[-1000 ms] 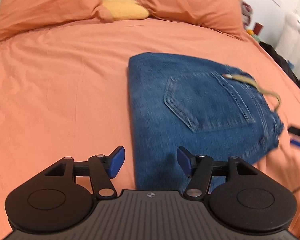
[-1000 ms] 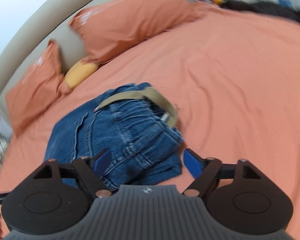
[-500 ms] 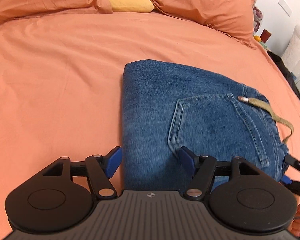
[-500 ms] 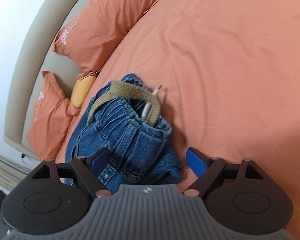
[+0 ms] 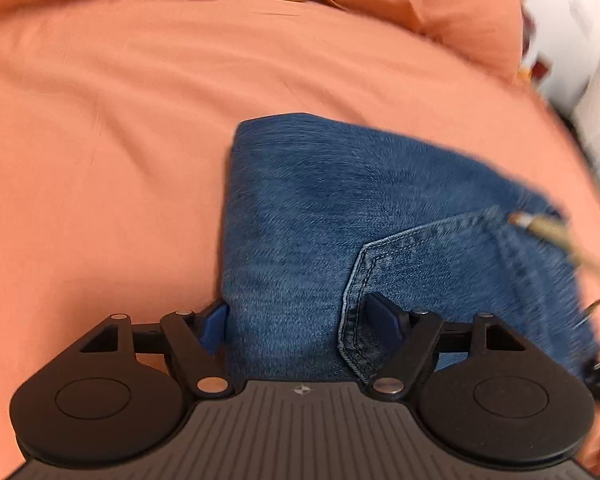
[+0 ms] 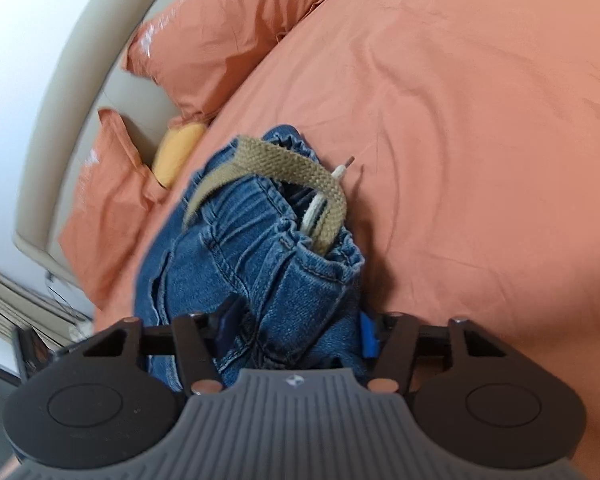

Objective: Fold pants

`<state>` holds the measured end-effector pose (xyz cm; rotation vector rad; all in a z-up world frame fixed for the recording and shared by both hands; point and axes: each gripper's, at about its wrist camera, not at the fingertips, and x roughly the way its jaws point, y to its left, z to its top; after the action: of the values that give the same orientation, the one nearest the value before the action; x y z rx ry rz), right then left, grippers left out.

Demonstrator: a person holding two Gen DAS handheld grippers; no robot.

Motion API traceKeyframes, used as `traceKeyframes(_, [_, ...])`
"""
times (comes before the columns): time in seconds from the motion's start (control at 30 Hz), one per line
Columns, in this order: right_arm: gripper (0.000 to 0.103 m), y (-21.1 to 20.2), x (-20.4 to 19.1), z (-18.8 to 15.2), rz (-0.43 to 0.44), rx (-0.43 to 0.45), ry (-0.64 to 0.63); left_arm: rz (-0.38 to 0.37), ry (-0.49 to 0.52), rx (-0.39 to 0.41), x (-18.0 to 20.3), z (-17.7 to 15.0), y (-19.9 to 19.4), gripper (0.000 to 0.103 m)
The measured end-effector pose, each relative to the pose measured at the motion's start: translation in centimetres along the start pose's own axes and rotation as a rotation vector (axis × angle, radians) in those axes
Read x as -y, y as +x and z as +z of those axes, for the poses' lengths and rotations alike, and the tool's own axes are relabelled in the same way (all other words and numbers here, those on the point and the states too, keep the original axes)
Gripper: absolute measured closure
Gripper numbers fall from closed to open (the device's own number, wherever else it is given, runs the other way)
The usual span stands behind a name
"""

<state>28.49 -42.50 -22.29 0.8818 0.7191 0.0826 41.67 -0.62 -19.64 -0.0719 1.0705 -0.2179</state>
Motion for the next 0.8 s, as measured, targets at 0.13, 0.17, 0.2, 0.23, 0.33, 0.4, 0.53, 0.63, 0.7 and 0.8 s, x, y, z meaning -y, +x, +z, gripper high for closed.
traceKeyframes(0.13, [0.051, 0.1, 0.2, 0.4, 0.008, -0.018, 0.013, 0.055, 0.001, -0.034, 1.2, 0.8, 0.1, 0.017])
traceKeyframes(0.17, [0.049, 0.1, 0.4, 0.4, 0.021, -0.02, 0.025, 0.039, -0.017, -0.039, 0.9, 0.9, -0.1, 0.017])
traceKeyframes(0.2, [0.047, 0.0, 0.7, 0.5, 0.038, -0.02, 0.042, 0.017, -0.037, -0.04, 0.5, 1.0, -0.4, 0.018])
traceKeyframes(0.23, [0.047, 0.0, 1.0, 0.6, 0.053, -0.019, 0.064, -0.009, -0.061, -0.039, 0.0, 1.0, -0.6, 0.019])
traceKeyframes(0.33, [0.045, -0.1, 1.5, 0.7, 0.077, -0.016, 0.098, -0.084, -0.163, -0.038, -2.0, 0.9, -0.9, 0.031])
traceKeyframes(0.4, [0.045, -0.1, 1.4, 0.6, 0.075, -0.01, 0.09, -0.112, -0.223, -0.028, -2.8, 0.6, -1.0, 0.045])
traceKeyframes(0.53, [0.053, -0.3, 1.3, 0.5, 0.073, -0.001, 0.065, -0.106, -0.245, 0.0, -3.0, 0.3, -1.9, 0.086])
traceKeyframes(0.63, [0.063, -0.5, 1.1, 0.5, 0.091, 0.011, 0.053, -0.045, -0.146, 0.034, -1.0, 0.4, -3.3, 0.092])
traceKeyframes(0.7, [0.067, -0.8, 0.8, 0.5, 0.099, 0.018, 0.038, 0.007, -0.078, 0.058, 0.7, 0.8, -4.4, 0.093])
traceKeyframes(0.8, [0.071, -1.3, 0.4, 0.5, 0.107, 0.031, 0.014, 0.039, -0.031, 0.085, 1.8, 0.9, -6.1, 0.093])
